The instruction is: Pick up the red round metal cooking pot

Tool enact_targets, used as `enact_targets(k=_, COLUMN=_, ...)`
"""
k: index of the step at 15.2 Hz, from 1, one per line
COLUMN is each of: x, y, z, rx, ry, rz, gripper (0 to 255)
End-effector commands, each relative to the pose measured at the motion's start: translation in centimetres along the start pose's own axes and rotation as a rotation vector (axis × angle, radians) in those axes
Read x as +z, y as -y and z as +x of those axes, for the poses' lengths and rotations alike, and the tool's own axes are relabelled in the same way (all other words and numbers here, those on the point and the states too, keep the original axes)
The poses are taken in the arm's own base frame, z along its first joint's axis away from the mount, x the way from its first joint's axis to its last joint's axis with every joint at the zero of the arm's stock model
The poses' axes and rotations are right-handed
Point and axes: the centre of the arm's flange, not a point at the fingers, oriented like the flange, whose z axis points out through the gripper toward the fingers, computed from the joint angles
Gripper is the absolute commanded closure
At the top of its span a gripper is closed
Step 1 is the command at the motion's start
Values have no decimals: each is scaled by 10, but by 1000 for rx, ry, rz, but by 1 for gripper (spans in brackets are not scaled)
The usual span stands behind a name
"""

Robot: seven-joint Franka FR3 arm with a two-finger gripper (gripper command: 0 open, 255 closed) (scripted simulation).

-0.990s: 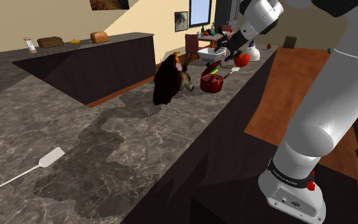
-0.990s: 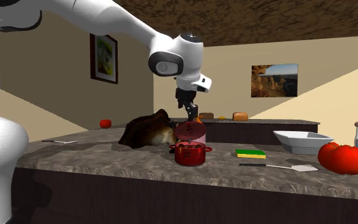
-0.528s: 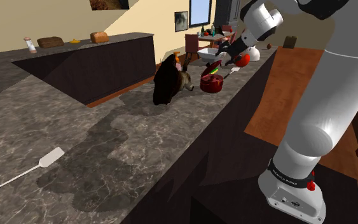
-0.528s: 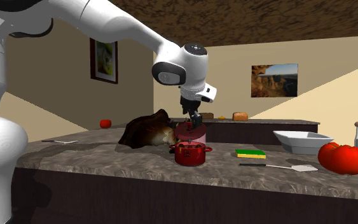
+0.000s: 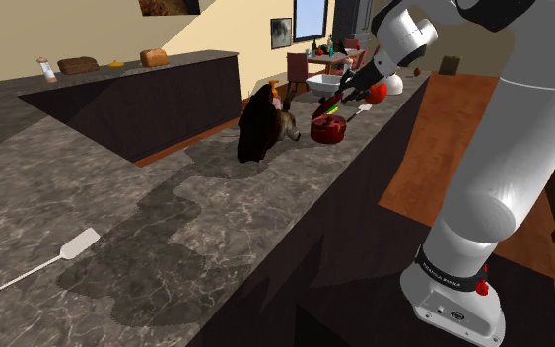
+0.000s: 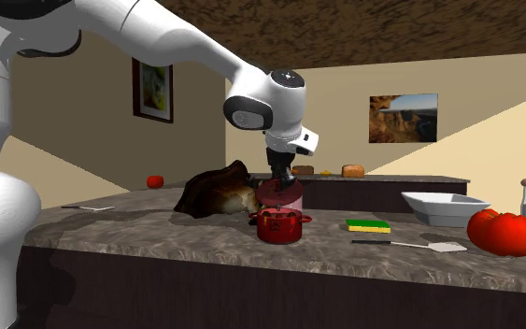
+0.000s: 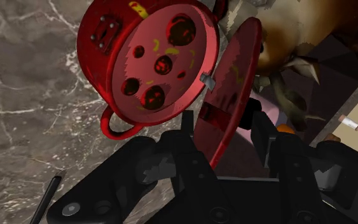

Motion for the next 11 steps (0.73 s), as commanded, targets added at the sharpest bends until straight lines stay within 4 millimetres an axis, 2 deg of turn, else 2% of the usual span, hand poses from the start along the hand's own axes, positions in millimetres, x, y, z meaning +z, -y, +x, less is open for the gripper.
enact_targets(k=1, x=1, y=0, z=0, rx=0, ry=2, rz=-1, gripper=255)
enact_targets(k=5, x=0, y=0, z=-1, rx=0, ry=2, rz=-1, gripper=255)
enact_targets(k=11, x=-21, y=21, z=9, rx=0, ry=2, rz=-1, gripper=255)
